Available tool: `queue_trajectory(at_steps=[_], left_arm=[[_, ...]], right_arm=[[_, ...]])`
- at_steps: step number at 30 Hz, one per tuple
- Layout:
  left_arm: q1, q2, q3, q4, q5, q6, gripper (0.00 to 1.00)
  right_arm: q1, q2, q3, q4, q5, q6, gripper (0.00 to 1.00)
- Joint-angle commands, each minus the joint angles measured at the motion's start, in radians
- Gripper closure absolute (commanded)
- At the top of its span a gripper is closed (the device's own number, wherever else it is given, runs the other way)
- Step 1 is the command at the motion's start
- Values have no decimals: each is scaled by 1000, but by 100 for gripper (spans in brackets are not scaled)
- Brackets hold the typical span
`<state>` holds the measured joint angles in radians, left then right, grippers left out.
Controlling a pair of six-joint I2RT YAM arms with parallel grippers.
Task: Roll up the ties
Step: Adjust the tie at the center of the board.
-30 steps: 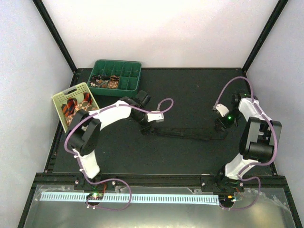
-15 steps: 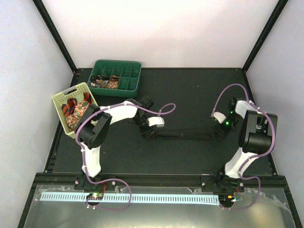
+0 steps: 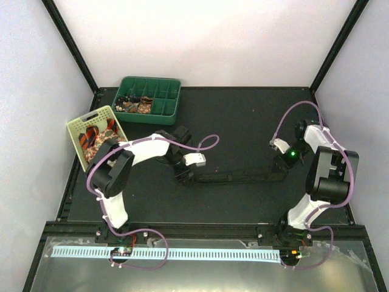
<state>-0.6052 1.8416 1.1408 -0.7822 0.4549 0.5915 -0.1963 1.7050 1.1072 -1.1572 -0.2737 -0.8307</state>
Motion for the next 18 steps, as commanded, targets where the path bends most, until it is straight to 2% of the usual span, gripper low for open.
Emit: queue_trajectory(at_steps=[1,7,11,18], left_arm=[[25,-100,-29,84,-9,-28,26],[39,-281,-176,191,5,24,23],[39,-395,-309,271,-19,97,19],[42,-443,-403,323,-92,127,17]], right_arm=[[10,-41,53,-65,-158,20,52],[87,-73,54,-34,-324,117,56],[191,-64,41,19,-423,232,61],[400,-38,3,180,-521,414,66]])
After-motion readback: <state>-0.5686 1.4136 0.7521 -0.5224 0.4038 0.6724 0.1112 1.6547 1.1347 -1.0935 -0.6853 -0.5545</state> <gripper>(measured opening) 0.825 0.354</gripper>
